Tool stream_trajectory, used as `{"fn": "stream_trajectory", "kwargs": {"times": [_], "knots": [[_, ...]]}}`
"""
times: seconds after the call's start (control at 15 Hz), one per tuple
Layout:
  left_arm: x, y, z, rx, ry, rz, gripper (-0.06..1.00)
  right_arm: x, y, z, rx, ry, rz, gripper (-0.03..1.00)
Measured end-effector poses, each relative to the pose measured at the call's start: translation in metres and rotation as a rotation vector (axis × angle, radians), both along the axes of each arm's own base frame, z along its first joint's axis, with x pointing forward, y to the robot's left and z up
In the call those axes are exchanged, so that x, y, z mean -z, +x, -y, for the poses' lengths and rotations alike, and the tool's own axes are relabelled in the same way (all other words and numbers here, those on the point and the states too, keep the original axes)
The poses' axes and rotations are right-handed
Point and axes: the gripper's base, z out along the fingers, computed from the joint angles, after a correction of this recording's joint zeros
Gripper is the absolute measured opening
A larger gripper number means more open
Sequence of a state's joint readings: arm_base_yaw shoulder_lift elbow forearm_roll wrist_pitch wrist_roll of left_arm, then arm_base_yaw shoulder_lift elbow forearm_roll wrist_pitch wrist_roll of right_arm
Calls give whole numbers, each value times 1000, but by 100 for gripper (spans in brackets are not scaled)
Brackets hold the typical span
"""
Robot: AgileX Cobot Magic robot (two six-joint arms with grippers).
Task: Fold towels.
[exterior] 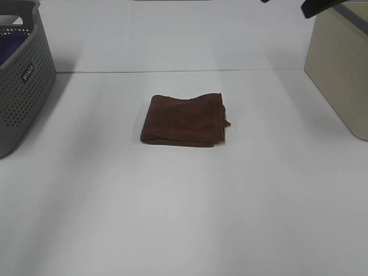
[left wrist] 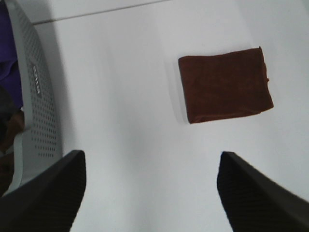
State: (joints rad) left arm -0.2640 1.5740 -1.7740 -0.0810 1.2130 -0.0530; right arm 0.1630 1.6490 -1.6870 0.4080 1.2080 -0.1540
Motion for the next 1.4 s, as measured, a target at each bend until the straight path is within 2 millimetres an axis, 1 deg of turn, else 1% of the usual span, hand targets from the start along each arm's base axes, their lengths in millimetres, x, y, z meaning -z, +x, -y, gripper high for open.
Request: {"fn": "stream_trajectory", "kwargs": {"times": [0.07, 0.13, 0.2, 0.33, 0.4, 0.53, 0.67, 0.73, 0.87, 0.93, 1.0, 1.07, 1.2, 1.27, 1.4], "knots": [[4, -18, -6, -16, 14, -20, 72, -11, -19, 6, 14, -24, 29, 79], [10, -37, -13, -36, 22, -40, 72, -16, -40, 12, 24, -50, 47, 79], [19, -56, -19, -58, 29, -69, 72, -17, -59, 18, 32, -83, 53, 79], [47, -100, -31, -81, 38, -128, 72, -11, -99, 30, 52, -137, 54, 79], [61, -118, -36, -88, 37, -140, 72, -2, -117, 34, 62, -156, 42, 79], [87, -157, -47, -92, 41, -155, 72, 23, -152, 42, 88, -166, 21, 79], [114, -194, -57, -91, 48, -165, 72, 52, -187, 48, 90, -182, -9, 79], [123, -210, -62, -85, 51, -151, 72, 69, -203, 52, 89, -202, -34, 79], [139, -237, -70, -62, 55, -102, 72, 95, -230, 60, 88, -248, -46, 79], [142, -243, -71, -53, 57, -86, 72, 99, -236, 62, 90, -258, -38, 79], [151, -260, -76, -24, 62, -30, 72, 115, -257, 67, 93, -272, -18, 79], [152, -265, -77, -18, 59, 1, 72, 116, -265, 69, 97, -266, 13, 79], [150, -268, -78, -17, 43, 69, 72, 110, -276, 71, 91, -258, 115, 79], [153, -267, -77, -15, 42, 79, 72, 108, -280, 72, 89, -254, 166, 79], [156, -265, -77, -9, 37, 89, 72, 109, -285, 73, 90, -246, 233, 79]]}}
